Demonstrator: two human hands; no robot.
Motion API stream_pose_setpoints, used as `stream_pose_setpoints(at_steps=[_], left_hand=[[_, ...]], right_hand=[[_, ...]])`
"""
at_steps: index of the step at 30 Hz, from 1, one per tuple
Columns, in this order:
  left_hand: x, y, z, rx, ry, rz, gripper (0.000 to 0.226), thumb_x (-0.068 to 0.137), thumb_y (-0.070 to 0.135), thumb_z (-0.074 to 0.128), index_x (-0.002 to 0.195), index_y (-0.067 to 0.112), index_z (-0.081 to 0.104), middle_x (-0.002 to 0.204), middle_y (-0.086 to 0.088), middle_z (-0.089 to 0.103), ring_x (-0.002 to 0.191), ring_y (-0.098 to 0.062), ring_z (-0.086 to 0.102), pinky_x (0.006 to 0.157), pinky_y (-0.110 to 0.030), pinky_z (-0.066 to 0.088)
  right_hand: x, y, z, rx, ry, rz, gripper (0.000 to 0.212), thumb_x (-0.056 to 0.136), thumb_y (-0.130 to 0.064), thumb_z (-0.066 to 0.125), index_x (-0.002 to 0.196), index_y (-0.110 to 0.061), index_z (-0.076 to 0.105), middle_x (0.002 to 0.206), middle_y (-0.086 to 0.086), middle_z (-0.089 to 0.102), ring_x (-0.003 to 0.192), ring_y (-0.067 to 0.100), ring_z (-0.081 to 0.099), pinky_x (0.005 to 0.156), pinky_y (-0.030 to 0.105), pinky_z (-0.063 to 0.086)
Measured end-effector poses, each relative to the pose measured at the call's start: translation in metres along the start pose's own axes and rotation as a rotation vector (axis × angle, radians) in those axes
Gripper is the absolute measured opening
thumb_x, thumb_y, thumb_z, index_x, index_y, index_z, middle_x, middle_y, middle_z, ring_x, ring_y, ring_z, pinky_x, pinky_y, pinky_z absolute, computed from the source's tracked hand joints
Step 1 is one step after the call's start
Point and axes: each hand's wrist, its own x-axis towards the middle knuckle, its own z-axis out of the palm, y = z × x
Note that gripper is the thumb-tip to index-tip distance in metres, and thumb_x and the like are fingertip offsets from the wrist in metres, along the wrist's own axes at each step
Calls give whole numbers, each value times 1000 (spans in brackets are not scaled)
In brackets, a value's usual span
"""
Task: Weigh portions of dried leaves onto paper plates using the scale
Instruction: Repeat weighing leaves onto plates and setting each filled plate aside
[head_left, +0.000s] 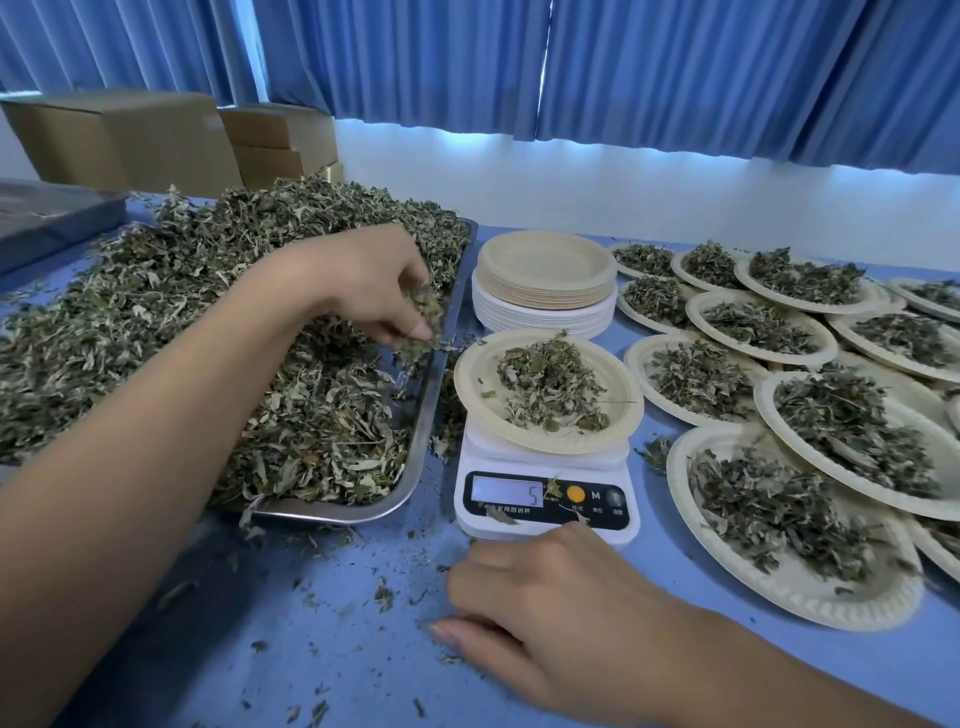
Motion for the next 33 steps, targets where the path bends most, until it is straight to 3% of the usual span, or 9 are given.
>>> stream_pose_setpoints(at_steps=[4,7,9,13,17,22,28,30,33], left_hand=[[-3,26,20,-263,42,184,30,75,21,85,102,14,74,86,1,77,79,-14,76,63,-20,59],[-7,39,21,-302,-74,265,47,68,45,86,109,25,74,97,1,77,92,-16,74,76,-30,62],[-8,38,16,-264,-70,278,41,73,53,81,106,29,75,96,4,77,93,-13,73,79,-31,62],[2,19,10,-63,-16,219,18,90,38,72,102,25,75,85,6,75,77,-4,72,71,-27,61],[8,0,10,312,-200,-1,30,82,34,82,106,21,70,91,-1,73,73,-12,67,65,-29,56],[9,-5,23,291,-406,-116,32,81,24,81,106,8,68,60,7,67,59,-10,62,59,-27,54],[-3,-4,16,280,-549,-31,35,75,26,88,99,7,72,91,-7,77,64,-3,64,60,-25,52],[-9,-6,13,245,-604,3,44,70,34,91,102,10,73,96,-1,77,78,-3,69,69,-28,56],[-19,-10,9,199,-642,51,62,56,44,92,107,14,73,105,-2,77,104,-19,71,98,-47,55]], right_hand=[[0,1,2,-17,17,-2,31,107,-44,45,85,-24,54,76,-10,44,65,17,44,54,36,41],[0,2,2,-8,26,-2,32,107,-43,46,84,-22,54,76,-12,36,63,16,40,53,35,40],[0,2,3,-12,29,-2,32,107,-43,45,84,-22,53,77,-13,33,62,18,42,53,37,43],[0,2,3,-10,28,-7,31,107,-44,45,83,-24,50,77,-12,34,62,19,42,54,40,45],[0,2,2,-27,33,-12,30,106,-44,46,83,-25,48,76,-12,36,62,17,39,53,39,43],[-1,3,3,-7,2,-16,32,107,-45,43,85,-23,52,77,-8,46,65,21,48,55,40,44],[0,1,1,-34,7,-30,30,107,-45,43,83,-29,35,76,-10,38,65,23,47,54,41,45],[0,1,1,-37,1,-32,30,107,-45,43,83,-29,34,77,-11,35,64,23,46,54,41,45],[0,1,1,-36,-19,-31,29,107,-46,40,85,-31,30,78,-11,37,67,25,49,56,41,45]])
